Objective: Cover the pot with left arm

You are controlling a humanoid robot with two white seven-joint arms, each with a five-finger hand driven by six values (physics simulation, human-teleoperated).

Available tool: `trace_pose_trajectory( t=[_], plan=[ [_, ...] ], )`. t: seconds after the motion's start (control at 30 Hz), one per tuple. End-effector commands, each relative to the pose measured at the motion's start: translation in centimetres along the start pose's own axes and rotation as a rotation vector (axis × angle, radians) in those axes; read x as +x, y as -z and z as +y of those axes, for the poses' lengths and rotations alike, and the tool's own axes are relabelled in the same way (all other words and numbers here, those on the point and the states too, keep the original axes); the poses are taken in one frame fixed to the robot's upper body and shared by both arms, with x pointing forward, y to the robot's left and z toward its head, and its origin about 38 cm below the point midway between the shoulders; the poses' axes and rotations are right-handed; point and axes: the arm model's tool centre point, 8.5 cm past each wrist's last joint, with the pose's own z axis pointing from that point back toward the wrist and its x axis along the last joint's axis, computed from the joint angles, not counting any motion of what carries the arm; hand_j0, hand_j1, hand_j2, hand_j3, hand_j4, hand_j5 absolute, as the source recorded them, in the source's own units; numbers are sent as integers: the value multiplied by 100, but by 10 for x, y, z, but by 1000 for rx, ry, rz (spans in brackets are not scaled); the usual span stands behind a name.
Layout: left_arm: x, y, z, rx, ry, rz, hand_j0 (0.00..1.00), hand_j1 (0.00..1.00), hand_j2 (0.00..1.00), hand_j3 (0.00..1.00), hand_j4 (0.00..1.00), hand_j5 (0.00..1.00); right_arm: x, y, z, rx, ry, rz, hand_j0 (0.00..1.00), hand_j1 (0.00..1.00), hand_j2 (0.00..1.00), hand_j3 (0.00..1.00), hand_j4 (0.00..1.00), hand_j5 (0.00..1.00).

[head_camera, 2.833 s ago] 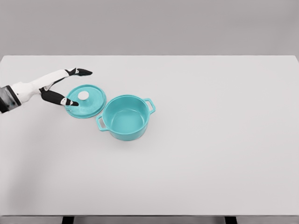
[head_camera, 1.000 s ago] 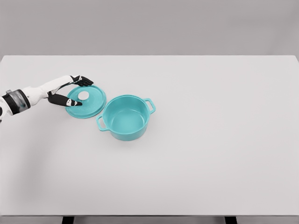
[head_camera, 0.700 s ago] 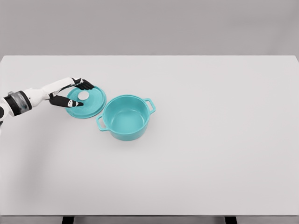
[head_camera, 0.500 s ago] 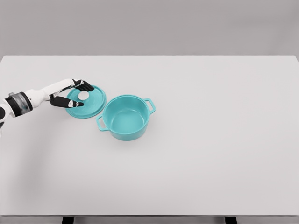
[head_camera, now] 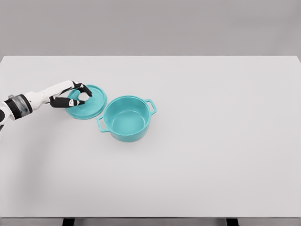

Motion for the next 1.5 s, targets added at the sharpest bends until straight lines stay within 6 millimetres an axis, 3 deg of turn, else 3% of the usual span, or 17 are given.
trace_pose_trajectory(
  t=[0.0,0.27,0.6,0.73,1.03,1.2,1.47],
  plan=[
    [7,0,3,-11,17,-22,48,48,48,48,48,48,0,0,0,1,-1,0,100,100,100,100,100,100],
    [16,-4,10,-53,41,-37,48,48,48,48,48,48,0,0,0,1,-1,0,100,100,100,100,100,100],
    [24,3,17,-36,-62,9,48,48,48,48,48,48,0,0,0,1,-2,0,100,100,100,100,100,100],
    [29,-6,26,-38,-47,37,49,49,49,49,49,49,0,0,0,1,-1,0,100,100,100,100,100,100],
    [67,-21,44,-39,-9,-43,50,50,50,50,50,50,0,0,0,1,-1,0,100,100,100,100,100,100],
    [91,-26,40,-84,35,-101,50,50,50,50,50,50,0,0,0,1,-2,0,100,100,100,100,100,100],
    [103,-20,27,-127,29,-141,50,50,50,50,50,50,0,0,0,1,-1,0,100,100,100,100,100,100]
  ],
)
